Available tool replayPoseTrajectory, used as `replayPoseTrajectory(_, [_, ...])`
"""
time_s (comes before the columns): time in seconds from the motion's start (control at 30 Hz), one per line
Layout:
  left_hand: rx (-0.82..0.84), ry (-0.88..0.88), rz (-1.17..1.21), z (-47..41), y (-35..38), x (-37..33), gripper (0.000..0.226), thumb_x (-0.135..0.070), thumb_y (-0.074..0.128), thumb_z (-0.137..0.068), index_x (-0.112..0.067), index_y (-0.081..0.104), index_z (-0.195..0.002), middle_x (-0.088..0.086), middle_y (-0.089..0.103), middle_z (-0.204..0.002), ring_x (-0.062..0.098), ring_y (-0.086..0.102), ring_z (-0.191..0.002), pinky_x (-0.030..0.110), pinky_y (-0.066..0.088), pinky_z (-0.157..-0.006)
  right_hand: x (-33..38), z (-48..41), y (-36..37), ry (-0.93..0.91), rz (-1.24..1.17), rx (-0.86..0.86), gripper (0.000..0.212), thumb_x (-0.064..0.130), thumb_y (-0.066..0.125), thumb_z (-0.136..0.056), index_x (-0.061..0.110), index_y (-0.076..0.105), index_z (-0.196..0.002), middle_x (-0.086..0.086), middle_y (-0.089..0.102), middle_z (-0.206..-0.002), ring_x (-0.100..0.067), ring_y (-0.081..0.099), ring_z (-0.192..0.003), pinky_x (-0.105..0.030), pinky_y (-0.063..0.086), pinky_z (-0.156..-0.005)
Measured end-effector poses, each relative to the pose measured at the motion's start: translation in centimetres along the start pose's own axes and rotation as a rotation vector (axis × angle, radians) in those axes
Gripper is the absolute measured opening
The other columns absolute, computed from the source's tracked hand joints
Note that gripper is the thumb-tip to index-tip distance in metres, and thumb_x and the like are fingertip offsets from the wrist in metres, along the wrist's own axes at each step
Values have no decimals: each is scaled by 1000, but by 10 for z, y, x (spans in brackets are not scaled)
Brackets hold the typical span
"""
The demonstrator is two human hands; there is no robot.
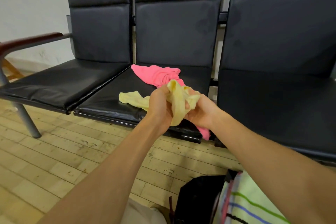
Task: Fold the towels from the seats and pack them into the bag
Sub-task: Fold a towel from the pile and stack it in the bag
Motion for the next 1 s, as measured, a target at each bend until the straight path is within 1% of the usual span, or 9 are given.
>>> replayPoseTrajectory(0.07, [-8,3,-21,1,3,0,25,-18,46,-93,-7,59,-74,13,59,-69,25,57,-65,35,49,-72,10,-5,2,-14,96,-61,32,17,57,-96,2,60,-123,-23,64,-116,-26,65,-83,-34,58,-63])
replayPoseTrajectory(0.17, [-91,162,-44,2,1,-12,20,-11,43,-93,-10,57,-79,5,63,-61,21,65,-65,30,49,-70,50,2,17,-180,96,-19,16,1,48,-97,4,61,-105,-16,63,-94,-23,64,-74,-32,55,-65])
replayPoseTrajectory(0.27, [-256,226,-31,2,-9,-18,18,-10,46,-90,-11,61,-81,1,64,-63,16,64,-63,33,49,-80,96,14,19,-385,-16,18,24,2,43,-100,8,59,-117,-12,65,-113,-25,65,-99,-38,55,-84])
replayPoseTrajectory(0.4, [-343,89,-102,-6,-13,-1,19,-11,41,-93,-11,60,-96,3,58,-77,18,59,-75,39,48,-92,116,28,-8,-408,-65,-119,33,2,46,-99,7,56,-130,-16,63,-125,-31,63,-110,-48,51,-94])
replayPoseTrajectory(0.5, [-273,-34,-118,-8,0,16,20,-20,39,-98,-13,56,-105,9,63,-100,22,60,-87,39,48,-92,135,46,-21,-449,-226,-101,34,2,47,-98,5,54,-131,-18,62,-125,-34,62,-112,-52,51,-93])
replayPoseTrajectory(0.6, [-171,-100,-90,-11,23,28,39,-32,39,-101,-6,48,-129,14,61,-115,29,62,-106,40,49,-96,150,70,-30,-473,-363,-53,32,6,47,-98,7,56,-129,-17,63,-125,-35,62,-112,-53,51,-88])
replayPoseTrajectory(0.73, [-5,-165,139,-12,64,42,62,-46,44,-98,-10,30,-146,20,52,-133,32,56,-115,44,42,-103,159,101,-45,-521,-413,-28,25,10,39,-101,5,62,-109,-15,68,-103,-31,65,-97,-46,52,-76])
replayPoseTrajectory(0.87, [95,-172,285,-16,97,55,51,-45,43,-98,-13,45,-137,13,59,-127,29,61,-110,43,51,-87,162,126,-80,-583,-419,-6,26,10,40,-96,6,64,-103,-11,70,-95,-28,69,-88,-39,58,-75])
replayPoseTrajectory(1.0, [-1,-189,340,-31,108,72,42,-23,52,-97,-4,47,-134,17,62,-123,30,65,-104,41,56,-85,154,152,-130,-583,-323,-4,26,11,43,-94,11,65,-80,-6,66,-79,-23,65,-76,-37,55,-77])
Point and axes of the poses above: each hand's wrist, its own z-axis away from the middle knuckle, its own y-axis out of the palm, x = y × z, the point moved 7 cm from there along -z, towards the middle knuckle
